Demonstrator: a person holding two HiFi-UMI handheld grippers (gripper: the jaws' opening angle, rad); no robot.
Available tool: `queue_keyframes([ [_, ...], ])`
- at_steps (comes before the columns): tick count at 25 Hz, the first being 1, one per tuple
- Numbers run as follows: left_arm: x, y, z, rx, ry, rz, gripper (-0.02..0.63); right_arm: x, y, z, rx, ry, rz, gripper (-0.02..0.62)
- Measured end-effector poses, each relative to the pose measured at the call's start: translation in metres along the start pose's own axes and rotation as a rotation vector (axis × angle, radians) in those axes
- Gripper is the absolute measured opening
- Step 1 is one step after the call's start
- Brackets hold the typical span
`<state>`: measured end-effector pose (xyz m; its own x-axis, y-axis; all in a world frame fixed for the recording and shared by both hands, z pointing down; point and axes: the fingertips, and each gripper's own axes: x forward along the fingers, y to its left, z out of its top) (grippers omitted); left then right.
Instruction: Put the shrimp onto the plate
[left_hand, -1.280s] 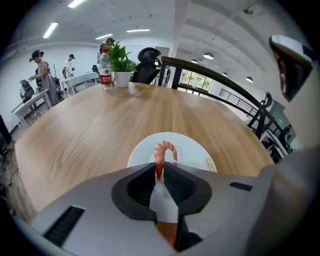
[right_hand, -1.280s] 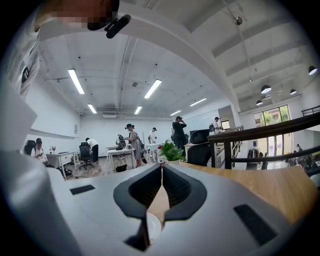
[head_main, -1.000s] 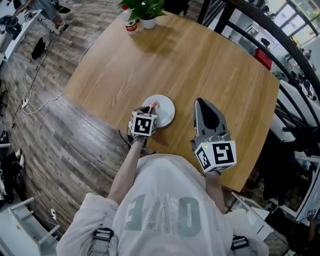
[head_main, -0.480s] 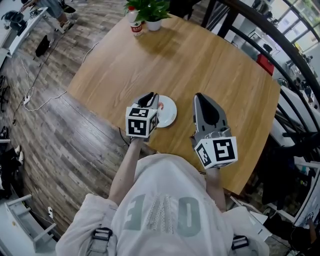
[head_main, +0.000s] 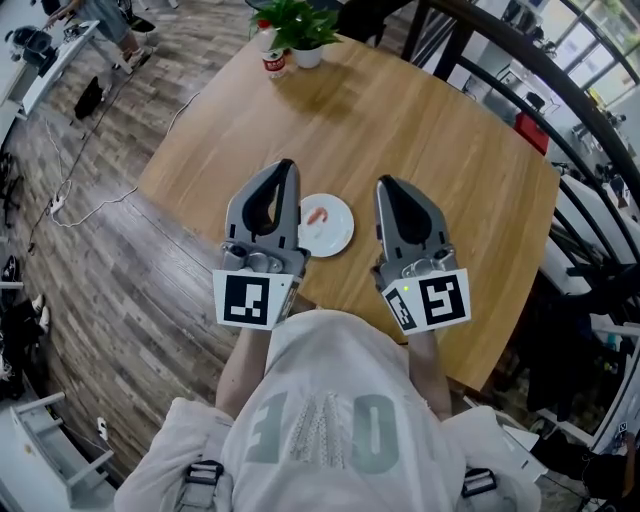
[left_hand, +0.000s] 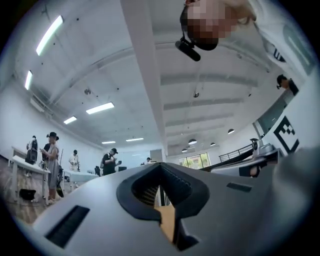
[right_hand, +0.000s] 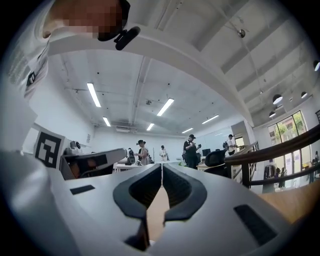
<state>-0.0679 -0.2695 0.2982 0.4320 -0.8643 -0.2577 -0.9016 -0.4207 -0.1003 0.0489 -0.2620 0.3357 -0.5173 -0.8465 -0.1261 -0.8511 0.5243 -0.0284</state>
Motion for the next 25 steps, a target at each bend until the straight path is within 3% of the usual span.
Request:
queue_keyframes([
  [9, -0.012, 0.008, 0.017, 0.033, -0.04, 0.043, 0.009, 0.004, 0.023, -0.008, -0.09, 0.055, 0.055, 0.02],
  [25, -0.025, 0.01, 0.03, 0.033, -0.051, 0.075, 0.009, 0.0, 0.038, -0.012, -0.085, 0.079, 0.09, 0.02],
])
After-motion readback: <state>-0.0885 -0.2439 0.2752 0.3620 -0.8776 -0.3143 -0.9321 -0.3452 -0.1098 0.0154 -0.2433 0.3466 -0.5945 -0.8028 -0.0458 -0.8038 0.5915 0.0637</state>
